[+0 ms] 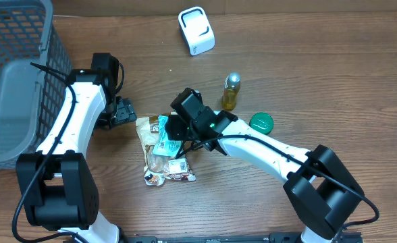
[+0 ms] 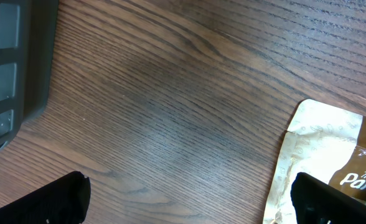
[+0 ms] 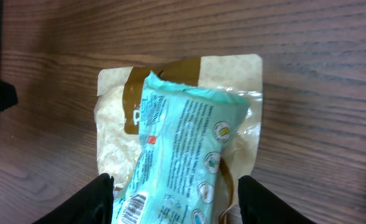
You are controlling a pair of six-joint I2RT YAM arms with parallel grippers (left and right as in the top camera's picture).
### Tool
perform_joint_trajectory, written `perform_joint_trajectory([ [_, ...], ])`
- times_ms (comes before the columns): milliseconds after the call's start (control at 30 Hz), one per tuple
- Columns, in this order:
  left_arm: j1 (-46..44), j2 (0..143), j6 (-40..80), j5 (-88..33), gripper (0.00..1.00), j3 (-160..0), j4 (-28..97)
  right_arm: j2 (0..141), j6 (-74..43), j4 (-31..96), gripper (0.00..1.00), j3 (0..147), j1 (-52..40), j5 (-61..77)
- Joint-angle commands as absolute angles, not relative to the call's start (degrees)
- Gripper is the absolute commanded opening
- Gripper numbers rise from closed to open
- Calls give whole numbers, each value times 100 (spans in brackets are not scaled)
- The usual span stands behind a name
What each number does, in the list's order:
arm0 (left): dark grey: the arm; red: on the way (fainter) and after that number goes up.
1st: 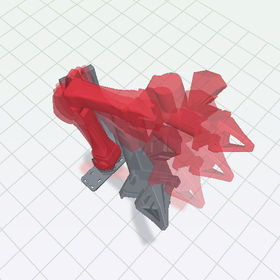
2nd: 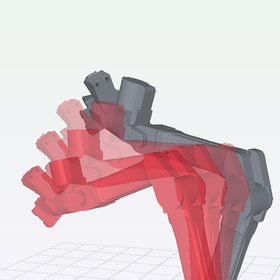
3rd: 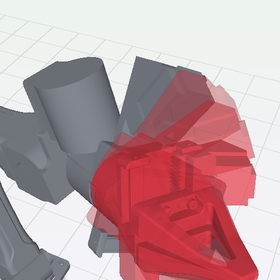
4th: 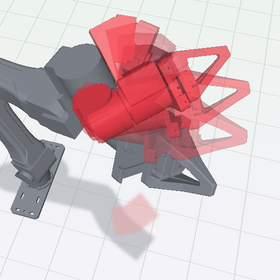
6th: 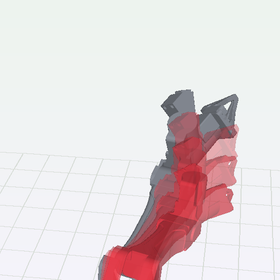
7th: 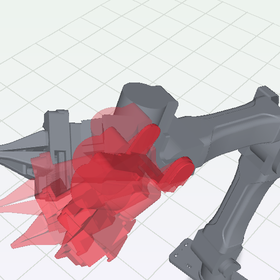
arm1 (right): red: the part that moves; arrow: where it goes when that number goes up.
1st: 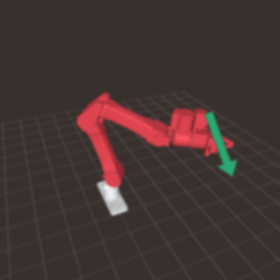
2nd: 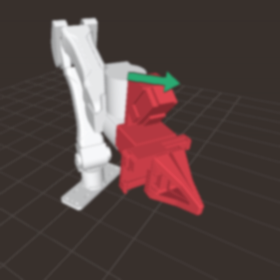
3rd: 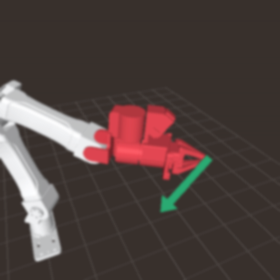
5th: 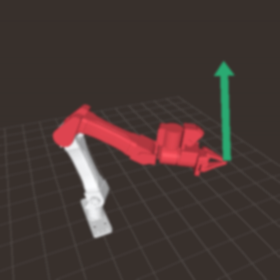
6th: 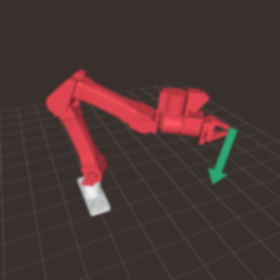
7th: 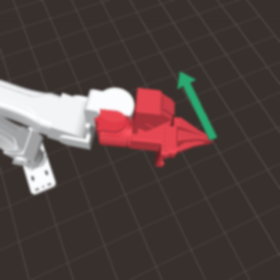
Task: Scan the item barcode
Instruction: 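Move the right gripper left over the wipes pack on the bag, then grasp the green wipes pack with the right gripper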
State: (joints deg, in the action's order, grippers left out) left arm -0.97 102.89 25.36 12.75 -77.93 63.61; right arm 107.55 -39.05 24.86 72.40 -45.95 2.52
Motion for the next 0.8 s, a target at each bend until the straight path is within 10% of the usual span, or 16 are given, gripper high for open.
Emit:
perform_joint_trajectory([
  [0, -56, 10350, 2576, 1393, 99, -7760, 6357, 10753, -3924, 2445, 62, 7192, -4676, 86],
  [767, -56, 10350, 2576, 1391, 99, -7760, 6357, 10757, -3922, 2370, 62, 7087, -4698, 1],
])
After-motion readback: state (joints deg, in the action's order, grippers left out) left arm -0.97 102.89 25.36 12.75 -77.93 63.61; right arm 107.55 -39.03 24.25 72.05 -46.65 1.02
